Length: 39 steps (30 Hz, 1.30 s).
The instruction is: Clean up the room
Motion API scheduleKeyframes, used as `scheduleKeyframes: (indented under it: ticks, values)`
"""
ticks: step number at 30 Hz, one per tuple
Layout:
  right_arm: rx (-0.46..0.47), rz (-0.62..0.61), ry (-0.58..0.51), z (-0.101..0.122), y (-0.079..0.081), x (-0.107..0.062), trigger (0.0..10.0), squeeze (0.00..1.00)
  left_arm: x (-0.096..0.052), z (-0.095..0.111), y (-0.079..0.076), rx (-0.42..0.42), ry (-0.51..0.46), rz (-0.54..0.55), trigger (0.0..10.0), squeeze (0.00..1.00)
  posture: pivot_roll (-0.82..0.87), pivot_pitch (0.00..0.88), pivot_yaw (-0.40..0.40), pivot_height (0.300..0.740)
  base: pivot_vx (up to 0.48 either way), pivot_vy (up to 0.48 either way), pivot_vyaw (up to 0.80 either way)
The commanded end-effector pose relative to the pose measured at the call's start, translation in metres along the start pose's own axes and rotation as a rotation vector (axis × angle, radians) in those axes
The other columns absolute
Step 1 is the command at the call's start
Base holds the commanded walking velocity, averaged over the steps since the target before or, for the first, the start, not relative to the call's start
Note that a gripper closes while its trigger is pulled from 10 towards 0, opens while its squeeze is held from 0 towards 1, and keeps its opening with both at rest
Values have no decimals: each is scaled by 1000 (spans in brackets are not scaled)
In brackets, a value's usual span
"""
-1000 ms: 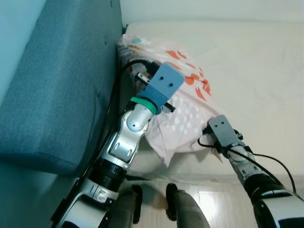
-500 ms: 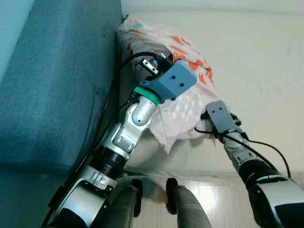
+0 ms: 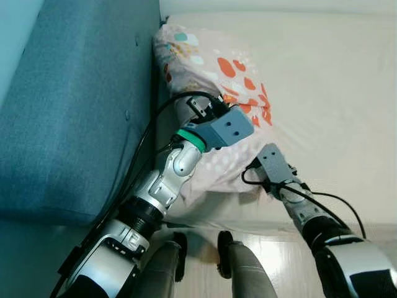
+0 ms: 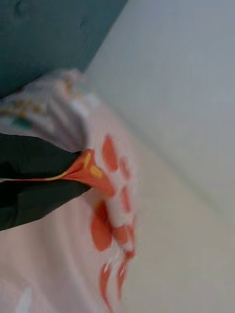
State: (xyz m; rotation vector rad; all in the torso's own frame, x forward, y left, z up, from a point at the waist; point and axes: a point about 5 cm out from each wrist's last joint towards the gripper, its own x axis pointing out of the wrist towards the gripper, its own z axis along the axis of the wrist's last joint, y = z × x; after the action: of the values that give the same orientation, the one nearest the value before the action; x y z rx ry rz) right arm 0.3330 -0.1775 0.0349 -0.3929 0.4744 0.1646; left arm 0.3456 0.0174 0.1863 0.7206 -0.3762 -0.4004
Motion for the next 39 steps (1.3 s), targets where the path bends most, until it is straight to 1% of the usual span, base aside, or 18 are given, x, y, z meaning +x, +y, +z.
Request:
scheduleKeyframes:
  ticks: [1,2,3,5,8,11,16,17,18,19,20,21,24,28,29,30,35,39]
  values:
    - [58,42,43,-13,12,-2,10000,0,-4,-6,-17,-28,58,-75,10000,0,55,316,90,740,0,0,0]
    - [58,42,43,-13,12,-2,10000,0,-4,-6,-17,-28,58,-75,10000,0,55,316,90,740,0,0,0]
    - [105,6,64,-19,8,-4,10000,0,-6,-15,-26,-46,129,-122,10000,0,47,313,86,740,0,0,0]
    - [146,-24,75,-24,4,-5,10000,0,-9,-23,-33,-50,176,-145,10000,0,37,311,87,740,0,0,0]
    - [146,-24,75,-24,4,-5,10000,0,-9,-23,-33,-50,176,-145,10000,0,37,311,87,740,0,0,0]
    - [198,-39,93,-38,0,-10,10000,0,-13,-40,-42,-65,281,-180,10000,0,16,295,82,740,0,0,0]
    - [205,-41,115,-51,-1,-15,10000,0,-15,-52,-44,-41,348,-171,10000,0,9,287,80,740,0,0,0]
    - [220,-17,123,-56,3,-17,10000,0,-15,-55,-42,-1,354,-151,10000,0,-1,281,79,740,0,0,0]
    - [227,47,131,-65,14,-21,10000,0,-13,-58,-38,49,338,-96,10000,0,-8,276,77,740,0,0,0]
    - [227,47,131,-65,14,-21,10000,0,-13,-58,-38,49,338,-96,10000,0,-8,276,77,740,0,0,0]
    - [215,85,140,-72,22,-25,10000,0,-12,-58,-37,55,336,-73,10000,0,-20,267,76,740,0,0,0]
    - [215,85,140,-72,22,-25,10000,0,-12,-58,-37,55,336,-73,10000,0,-20,267,76,740,0,0,0]
    - [182,119,168,-91,36,-35,10000,0,-13,-63,-37,85,352,-43,10000,0,-38,253,75,740,0,0,0]
    - [179,113,166,-99,41,-40,10000,0,-15,-70,-38,128,384,-48,10000,0,-44,243,74,740,0,0,0]
    - [184,116,144,-100,44,-43,10000,0,-18,-76,-38,127,408,-45,10000,365,-52,236,74,740,0,0,0]
    - [191,118,119,-98,47,-44,10000,0,-20,-81,-38,120,431,-43,10000,1000,-62,227,75,740,0,0,0]
    - [201,117,86,-95,50,-45,10000,0,-23,-87,-37,108,453,-37,10000,1000,-64,214,78,740,0,0,0]
    - [213,98,59,-87,46,-42,10000,0,-26,-92,-34,93,477,-29,10000,1000,-62,192,79,740,0,0,0]
